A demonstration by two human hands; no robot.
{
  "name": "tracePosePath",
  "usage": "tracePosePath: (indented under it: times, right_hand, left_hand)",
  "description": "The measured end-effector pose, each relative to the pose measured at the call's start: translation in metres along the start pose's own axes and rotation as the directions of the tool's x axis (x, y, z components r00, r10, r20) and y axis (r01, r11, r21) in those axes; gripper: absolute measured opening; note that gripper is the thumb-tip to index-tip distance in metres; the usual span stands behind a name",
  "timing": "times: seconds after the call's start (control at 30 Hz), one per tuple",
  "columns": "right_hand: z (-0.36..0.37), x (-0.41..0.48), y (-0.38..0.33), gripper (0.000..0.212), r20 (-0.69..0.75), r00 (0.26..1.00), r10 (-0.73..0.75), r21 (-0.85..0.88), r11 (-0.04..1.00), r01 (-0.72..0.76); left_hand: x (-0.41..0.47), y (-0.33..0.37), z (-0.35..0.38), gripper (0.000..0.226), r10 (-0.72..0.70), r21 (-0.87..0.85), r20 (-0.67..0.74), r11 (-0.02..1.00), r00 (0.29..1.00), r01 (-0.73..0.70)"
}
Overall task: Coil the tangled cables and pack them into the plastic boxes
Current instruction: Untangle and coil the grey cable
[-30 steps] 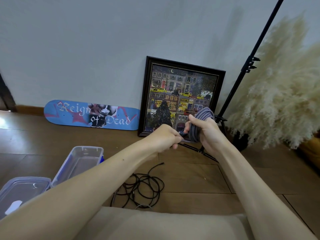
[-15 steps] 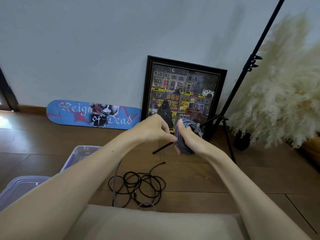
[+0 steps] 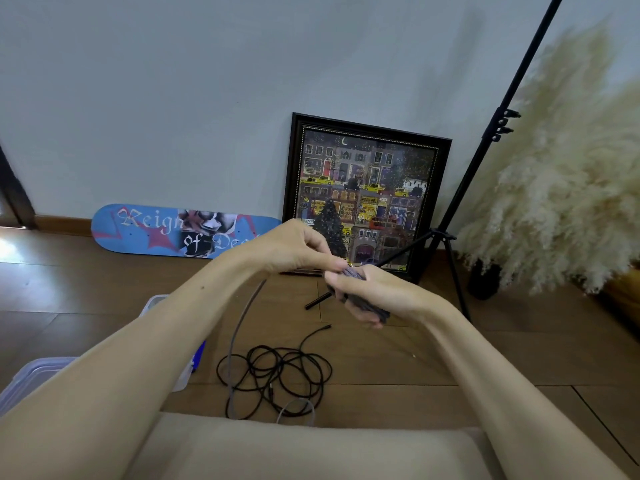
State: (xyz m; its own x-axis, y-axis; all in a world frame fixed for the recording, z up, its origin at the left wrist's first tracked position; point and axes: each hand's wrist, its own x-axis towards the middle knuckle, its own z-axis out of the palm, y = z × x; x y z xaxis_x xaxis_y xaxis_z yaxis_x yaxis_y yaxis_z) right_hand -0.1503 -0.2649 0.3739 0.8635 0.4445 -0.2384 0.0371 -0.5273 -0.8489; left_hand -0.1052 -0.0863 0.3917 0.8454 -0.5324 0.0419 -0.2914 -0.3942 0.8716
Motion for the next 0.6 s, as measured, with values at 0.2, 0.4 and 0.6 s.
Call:
tracePosePath:
  times: [0.2, 0.4, 0.6]
  right_hand:
    - [-0.001, -0.004, 0.000, 0.034, 0.060, 0.997, -0.040, 0.101, 0.994, 0.034]
    - [-0.004, -0.007, 0.002, 0.029, 0.163, 0.984, -0.068, 0.228, 0.973, 0.029]
    - [-0.012, -0.008, 0.005, 0.032, 0.225, 0.925, -0.307, 0.618, 0.779, 0.108]
  left_hand:
    - [-0.003, -0.004, -0.010, 0.034, -0.027, -0.081, -0.023, 0.996, 0.999, 0.025]
    - [-0.005, -0.004, -0.009, 0.038, -0.014, -0.116, 0.002, 0.993, 1.000, 0.014]
    - [-0.002, -0.003, -0.005, 0.024, -0.002, -0.373, -0.014, 0.928, 1.000, -0.003]
